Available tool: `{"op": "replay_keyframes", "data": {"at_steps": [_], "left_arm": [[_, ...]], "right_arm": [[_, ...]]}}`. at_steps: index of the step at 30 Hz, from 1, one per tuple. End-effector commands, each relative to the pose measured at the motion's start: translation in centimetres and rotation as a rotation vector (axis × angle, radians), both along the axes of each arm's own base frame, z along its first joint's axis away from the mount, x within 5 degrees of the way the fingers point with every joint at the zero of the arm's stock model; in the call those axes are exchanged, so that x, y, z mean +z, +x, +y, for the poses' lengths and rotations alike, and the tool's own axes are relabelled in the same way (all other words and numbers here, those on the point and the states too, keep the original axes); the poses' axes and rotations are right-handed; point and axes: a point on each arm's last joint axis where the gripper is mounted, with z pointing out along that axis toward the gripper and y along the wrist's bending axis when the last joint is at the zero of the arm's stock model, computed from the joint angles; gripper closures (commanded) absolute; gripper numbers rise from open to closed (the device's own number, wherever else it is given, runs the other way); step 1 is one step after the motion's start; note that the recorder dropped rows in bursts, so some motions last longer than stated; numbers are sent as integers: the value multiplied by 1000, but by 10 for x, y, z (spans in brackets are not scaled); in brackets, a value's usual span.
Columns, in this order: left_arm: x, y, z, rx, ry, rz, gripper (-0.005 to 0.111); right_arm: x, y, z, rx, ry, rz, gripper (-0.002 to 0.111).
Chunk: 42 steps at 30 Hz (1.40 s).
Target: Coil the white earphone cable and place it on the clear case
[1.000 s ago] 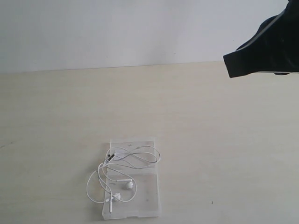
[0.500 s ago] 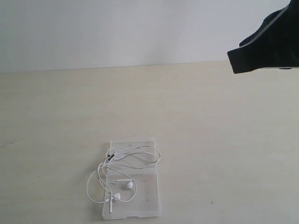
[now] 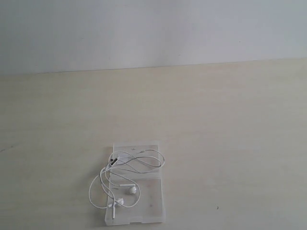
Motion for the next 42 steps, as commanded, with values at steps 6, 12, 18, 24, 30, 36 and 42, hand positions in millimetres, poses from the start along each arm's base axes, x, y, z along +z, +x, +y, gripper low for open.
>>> {"op": "replay_keyframes", "data": {"at_steps": [6, 12, 18, 24, 30, 36, 42], "left_arm": [[1, 0, 0, 3, 5, -11, 107], [1, 0, 0, 3, 5, -11, 107], [1, 0, 0, 3, 7, -11, 107], [1, 0, 0, 3, 7, -11, 107], [1, 0, 0, 3, 7, -11, 107], [1, 0, 0, 3, 7, -11, 107], [1, 0, 0, 3, 7, -11, 107]], "right_arm": [[-69, -27, -14, -40, 184, -151, 108], [-92, -31, -15, -31, 318, -104, 108], [-109, -27, -17, -101, 325, -39, 108], [-132, -26, -23, -203, 152, 147, 108], [-137, -26, -27, -228, -66, 146, 108], [-137, -26, -31, -307, -46, 153, 108], [-138, -26, -30, -304, -27, 159, 108]]}}
